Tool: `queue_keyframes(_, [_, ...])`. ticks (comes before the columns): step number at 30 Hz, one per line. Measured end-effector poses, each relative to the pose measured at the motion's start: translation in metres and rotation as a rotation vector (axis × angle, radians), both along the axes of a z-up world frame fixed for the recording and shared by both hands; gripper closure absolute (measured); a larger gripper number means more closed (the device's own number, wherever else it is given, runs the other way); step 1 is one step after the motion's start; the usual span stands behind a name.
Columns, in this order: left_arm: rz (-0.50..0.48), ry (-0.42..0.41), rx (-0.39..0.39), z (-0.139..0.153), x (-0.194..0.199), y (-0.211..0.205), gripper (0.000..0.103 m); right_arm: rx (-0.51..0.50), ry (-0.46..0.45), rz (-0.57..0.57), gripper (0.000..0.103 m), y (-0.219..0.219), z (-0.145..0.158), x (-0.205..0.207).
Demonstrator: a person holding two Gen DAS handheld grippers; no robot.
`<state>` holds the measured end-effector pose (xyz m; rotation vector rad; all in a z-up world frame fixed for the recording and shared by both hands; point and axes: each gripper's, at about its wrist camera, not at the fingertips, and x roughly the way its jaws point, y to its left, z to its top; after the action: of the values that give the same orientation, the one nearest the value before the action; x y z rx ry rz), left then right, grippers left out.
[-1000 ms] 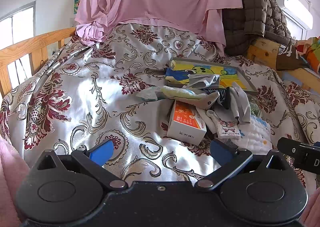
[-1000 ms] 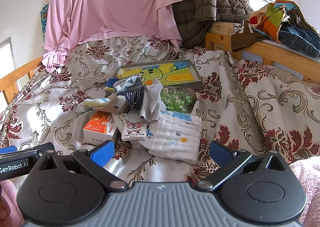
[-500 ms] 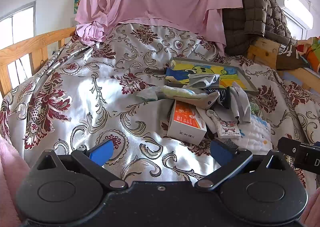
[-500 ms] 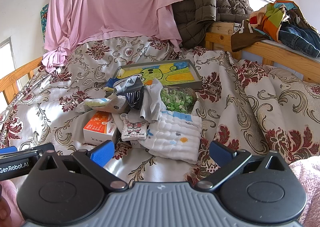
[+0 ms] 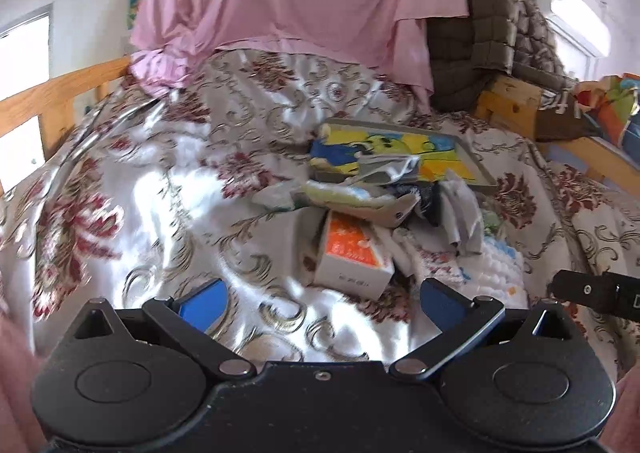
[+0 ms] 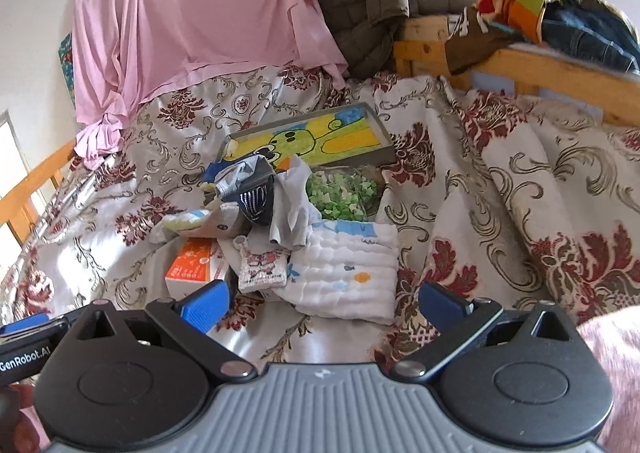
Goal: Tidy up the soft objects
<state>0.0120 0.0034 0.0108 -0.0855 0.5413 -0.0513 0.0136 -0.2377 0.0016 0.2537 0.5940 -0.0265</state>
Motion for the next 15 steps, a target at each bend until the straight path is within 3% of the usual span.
queue_keyframes(3, [-0.053,-0.002,0.003,0.006,0.013,-0.003,0.001,0.009,0.000,0.000,0.000,-0.009,0.003,0.016])
queue_keyframes(10, [-0.200,0.011,-0.014,0.015,0.058,-0.014,0.001,-0.073,0.018,0.042,0.000,-0.015,0.002,0.058])
queue_keyframes(15, [-0.307,0.017,-0.085,0.017,0.096,-0.023,0.001,-0.062,0.073,0.108,0.000,-0.019,-0.008,0.094])
